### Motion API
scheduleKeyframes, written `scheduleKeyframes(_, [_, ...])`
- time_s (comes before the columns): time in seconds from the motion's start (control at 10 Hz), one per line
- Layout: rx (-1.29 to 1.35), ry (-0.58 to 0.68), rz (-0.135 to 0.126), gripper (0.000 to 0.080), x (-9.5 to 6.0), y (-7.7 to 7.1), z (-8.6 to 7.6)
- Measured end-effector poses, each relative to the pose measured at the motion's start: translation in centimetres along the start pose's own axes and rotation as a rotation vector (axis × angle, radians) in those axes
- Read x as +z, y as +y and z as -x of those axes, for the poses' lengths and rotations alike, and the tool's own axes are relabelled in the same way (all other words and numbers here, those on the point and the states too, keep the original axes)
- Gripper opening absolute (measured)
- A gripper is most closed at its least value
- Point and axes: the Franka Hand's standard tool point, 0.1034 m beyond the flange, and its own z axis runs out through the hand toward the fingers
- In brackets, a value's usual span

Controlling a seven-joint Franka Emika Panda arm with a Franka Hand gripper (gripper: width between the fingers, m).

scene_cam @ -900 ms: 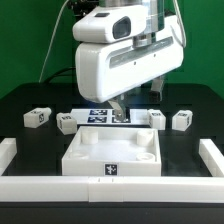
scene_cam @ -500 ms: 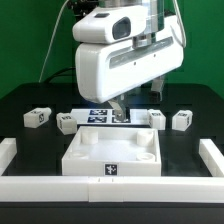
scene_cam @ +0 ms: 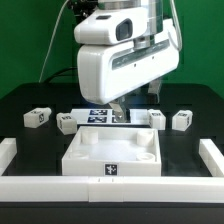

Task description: Assemble one leg

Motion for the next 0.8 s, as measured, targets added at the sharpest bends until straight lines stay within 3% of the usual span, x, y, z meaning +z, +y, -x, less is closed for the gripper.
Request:
scheduleKeyframes(0.3, [-0.137,-0.017,0.002,0.0650,1.3,-2.3,2.2])
scheduleKeyframes(0.8, [-0.199,-0.023,-0.001,0.0650,1.4,-2.3,2.4])
